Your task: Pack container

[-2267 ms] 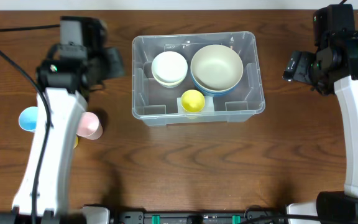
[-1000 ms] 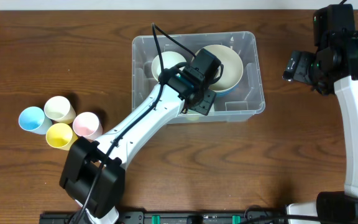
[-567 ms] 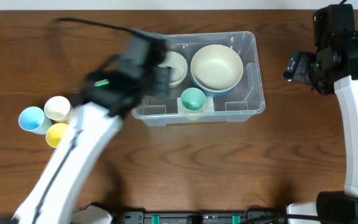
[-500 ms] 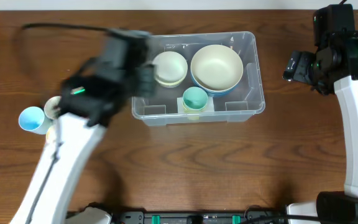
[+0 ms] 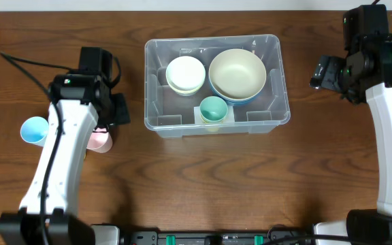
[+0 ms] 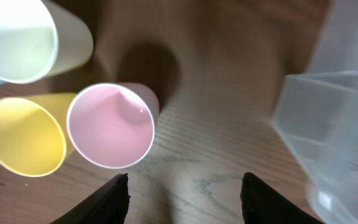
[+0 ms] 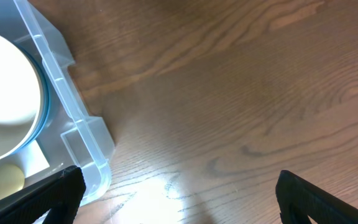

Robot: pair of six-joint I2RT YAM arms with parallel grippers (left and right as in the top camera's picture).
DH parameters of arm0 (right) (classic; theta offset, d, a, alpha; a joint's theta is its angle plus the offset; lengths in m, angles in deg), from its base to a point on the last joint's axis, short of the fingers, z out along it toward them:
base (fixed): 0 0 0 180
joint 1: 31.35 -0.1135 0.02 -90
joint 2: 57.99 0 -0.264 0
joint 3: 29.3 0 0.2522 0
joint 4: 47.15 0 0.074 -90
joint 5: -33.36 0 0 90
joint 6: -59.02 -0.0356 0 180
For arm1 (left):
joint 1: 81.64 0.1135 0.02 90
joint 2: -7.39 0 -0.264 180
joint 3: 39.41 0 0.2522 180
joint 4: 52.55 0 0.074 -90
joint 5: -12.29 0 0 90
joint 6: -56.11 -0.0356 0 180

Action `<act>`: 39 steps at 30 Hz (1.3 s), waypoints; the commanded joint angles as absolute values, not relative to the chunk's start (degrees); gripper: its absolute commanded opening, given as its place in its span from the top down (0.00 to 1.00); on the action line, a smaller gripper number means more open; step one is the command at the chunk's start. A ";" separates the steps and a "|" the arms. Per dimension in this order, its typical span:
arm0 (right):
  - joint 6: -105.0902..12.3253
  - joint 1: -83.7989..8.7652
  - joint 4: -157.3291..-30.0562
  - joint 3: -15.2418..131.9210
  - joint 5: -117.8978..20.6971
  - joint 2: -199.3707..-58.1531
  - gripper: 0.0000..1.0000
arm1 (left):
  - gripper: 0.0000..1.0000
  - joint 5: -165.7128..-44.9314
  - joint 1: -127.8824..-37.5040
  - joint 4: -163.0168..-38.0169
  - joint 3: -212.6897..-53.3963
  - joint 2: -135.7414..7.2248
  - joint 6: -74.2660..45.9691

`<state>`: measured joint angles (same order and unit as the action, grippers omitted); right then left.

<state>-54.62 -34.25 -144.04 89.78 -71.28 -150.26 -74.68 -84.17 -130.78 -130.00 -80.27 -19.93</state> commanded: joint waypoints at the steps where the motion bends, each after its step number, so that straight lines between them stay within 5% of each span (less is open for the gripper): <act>1: -54.49 -33.99 -144.08 90.00 -72.04 -150.17 0.01 | 0.41 -74.11 -82.68 -130.58 -129.02 -83.26 -18.53; 18: -54.49 -33.99 -144.08 90.00 -72.04 -150.17 0.01 | 0.41 -74.00 -77.50 -127.63 -128.96 -96.57 -18.29; 24: -54.49 -33.99 -144.11 90.00 -72.04 -150.17 0.01 | 0.49 -74.04 -76.19 -127.15 -128.69 -96.79 -16.10; 33: -54.49 -33.99 -144.08 90.00 -72.04 -150.17 0.01 | 0.64 -74.24 -76.19 -121.73 -124.89 -96.79 -15.54; 38: -54.49 -33.99 -144.08 90.00 -72.04 -150.17 0.01 | 0.94 -74.26 -76.19 -119.50 -123.03 -96.79 -15.49; 39: -54.49 -33.99 -144.08 90.00 -72.04 -150.17 0.01 | 0.94 -74.26 -76.19 -119.46 -123.03 -96.75 -15.34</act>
<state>-54.62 -34.25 -144.04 89.78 -71.28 -150.26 -74.68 -76.45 -119.61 -123.10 -96.38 -15.73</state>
